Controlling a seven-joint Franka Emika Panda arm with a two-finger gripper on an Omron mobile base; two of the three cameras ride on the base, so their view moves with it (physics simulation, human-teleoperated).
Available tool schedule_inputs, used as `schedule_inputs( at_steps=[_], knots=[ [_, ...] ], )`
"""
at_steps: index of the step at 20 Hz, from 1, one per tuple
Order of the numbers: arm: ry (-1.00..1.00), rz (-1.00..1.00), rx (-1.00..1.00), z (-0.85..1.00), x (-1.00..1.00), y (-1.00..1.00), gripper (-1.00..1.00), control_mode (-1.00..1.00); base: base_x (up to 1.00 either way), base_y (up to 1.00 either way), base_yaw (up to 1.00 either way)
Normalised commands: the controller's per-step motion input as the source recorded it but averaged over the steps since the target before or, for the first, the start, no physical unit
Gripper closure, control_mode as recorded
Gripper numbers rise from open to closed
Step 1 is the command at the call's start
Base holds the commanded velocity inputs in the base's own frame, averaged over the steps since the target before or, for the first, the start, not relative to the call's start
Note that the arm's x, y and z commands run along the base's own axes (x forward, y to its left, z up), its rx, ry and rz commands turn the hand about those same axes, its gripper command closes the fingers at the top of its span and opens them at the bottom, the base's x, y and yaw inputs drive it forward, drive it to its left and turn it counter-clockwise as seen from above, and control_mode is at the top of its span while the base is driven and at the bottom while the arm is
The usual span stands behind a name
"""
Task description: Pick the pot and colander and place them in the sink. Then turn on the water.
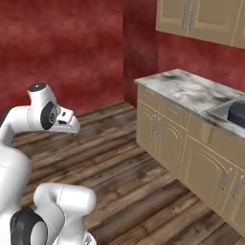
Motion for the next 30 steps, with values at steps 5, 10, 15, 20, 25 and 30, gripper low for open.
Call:
schedule_inputs(
  at_steps=[5, 10, 15, 20, 25, 30],
  knots=[
    [0.0, 0.0, 0.0, 0.0, 0.0, 0.0, -1.0, 1.0, -0.76, 0.0, 0.34],
    [0.0, 0.0, 0.0, 0.0, 0.0, 0.0, -1.0, 1.0, -0.27, 0.33, 0.35],
    [0.0, 0.0, 0.0, 0.0, 0.0, 0.0, -1.0, 1.0, 0.07, 0.59, 0.48],
    [0.0, 0.0, 0.0, 0.0, 0.0, 0.0, -1.0, 1.0, 0.11, 0.57, 0.54],
    [0.0, 0.0, 0.0, 0.0, 0.0, 0.0, -1.0, 1.0, 0.01, 0.58, 0.42],
    [0.0, 0.0, 0.0, 0.0, 0.0, 0.0, -1.0, 1.0, 0.18, 0.63, 0.14]
  ],
)
